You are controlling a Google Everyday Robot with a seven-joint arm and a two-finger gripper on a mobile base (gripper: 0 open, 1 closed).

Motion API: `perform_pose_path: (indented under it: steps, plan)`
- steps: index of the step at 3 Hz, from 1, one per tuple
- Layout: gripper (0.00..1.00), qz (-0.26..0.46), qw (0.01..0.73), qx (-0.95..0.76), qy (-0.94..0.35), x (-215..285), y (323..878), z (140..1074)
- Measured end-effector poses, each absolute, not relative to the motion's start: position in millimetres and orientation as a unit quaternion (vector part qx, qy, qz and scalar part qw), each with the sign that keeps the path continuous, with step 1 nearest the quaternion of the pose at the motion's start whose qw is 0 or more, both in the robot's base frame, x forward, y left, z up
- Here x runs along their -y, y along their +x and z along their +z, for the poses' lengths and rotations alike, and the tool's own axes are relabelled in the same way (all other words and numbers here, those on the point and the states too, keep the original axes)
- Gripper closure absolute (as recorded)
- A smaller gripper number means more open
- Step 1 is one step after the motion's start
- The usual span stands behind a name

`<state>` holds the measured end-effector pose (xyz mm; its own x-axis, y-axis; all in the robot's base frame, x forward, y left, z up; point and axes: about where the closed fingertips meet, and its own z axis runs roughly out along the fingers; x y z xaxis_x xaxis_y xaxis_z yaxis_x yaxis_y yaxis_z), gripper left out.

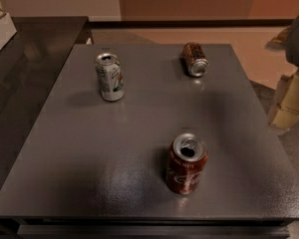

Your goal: Pick orange can

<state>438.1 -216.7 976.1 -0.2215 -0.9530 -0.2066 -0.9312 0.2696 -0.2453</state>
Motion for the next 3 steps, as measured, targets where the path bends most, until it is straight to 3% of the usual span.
perform_pose_path:
  steps: [3]
  plan:
    - [0.0,-0.035,0.18,-0.807,-0.562,221.2,467.4,969.4]
